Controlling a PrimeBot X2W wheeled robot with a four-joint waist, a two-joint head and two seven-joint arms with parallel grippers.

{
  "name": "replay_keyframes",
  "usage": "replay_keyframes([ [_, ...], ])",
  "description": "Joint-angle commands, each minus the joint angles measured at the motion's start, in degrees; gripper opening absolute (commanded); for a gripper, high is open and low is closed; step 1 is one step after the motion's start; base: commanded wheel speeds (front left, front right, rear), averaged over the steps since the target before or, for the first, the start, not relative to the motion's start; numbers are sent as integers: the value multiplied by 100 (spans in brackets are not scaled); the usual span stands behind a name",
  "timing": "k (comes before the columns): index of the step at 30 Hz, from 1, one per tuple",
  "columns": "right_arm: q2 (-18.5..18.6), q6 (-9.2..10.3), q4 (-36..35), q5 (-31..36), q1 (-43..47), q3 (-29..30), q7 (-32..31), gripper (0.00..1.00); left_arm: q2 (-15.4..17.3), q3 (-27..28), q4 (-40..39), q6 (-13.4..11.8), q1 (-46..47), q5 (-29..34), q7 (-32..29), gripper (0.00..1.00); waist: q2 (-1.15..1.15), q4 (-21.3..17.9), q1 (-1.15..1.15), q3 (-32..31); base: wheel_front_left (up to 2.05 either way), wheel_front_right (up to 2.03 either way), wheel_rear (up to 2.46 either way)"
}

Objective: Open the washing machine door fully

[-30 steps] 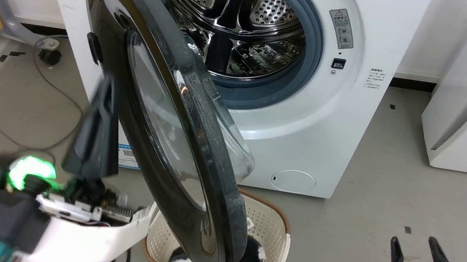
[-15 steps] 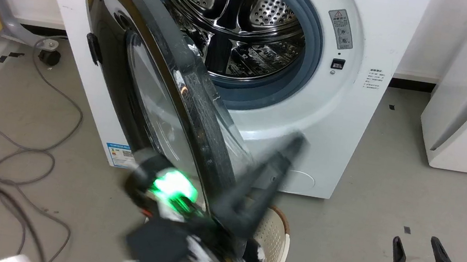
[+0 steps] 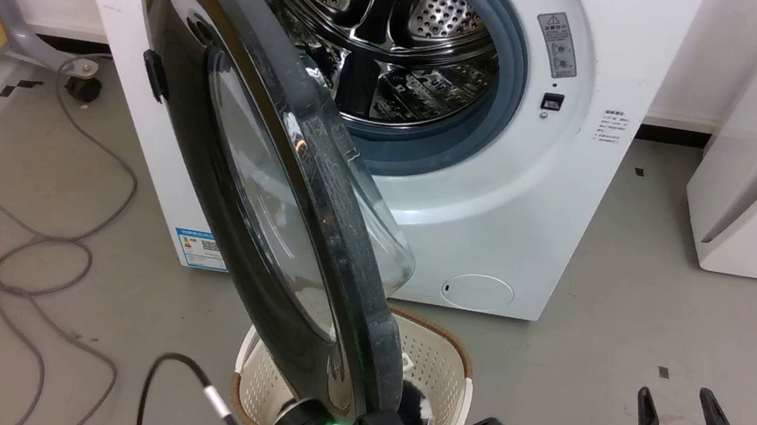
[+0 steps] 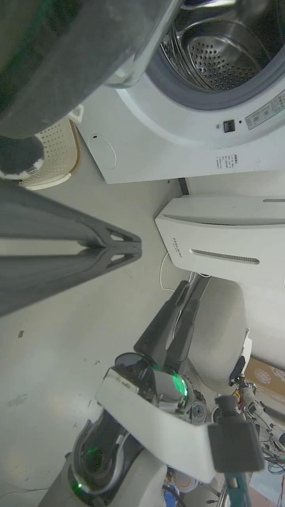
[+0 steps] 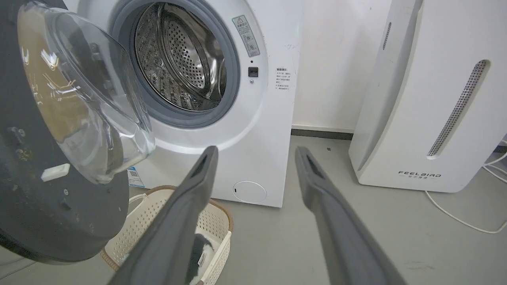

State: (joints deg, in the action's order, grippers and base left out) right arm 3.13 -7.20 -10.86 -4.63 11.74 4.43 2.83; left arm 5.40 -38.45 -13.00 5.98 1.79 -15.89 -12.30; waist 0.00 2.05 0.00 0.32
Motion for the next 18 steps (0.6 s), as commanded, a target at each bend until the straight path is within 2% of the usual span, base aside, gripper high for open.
replay_keyframes([
  [1,-25,-29,-1,-24,38,3,1,100,2,-7,99,-21,15,6,36,0,0,4,0,9,0,0,0],
  [6,-25,-29,22,22,-13,-26,-12,100,-144,87,784,-191,438,14,382,0,0,-7,0,56,0,0,0],
  [18,-25,-29,137,-31,-39,-79,22,100,-242,372,1964,-835,1137,-241,1071,0,0,-50,0,83,0,0,0],
])
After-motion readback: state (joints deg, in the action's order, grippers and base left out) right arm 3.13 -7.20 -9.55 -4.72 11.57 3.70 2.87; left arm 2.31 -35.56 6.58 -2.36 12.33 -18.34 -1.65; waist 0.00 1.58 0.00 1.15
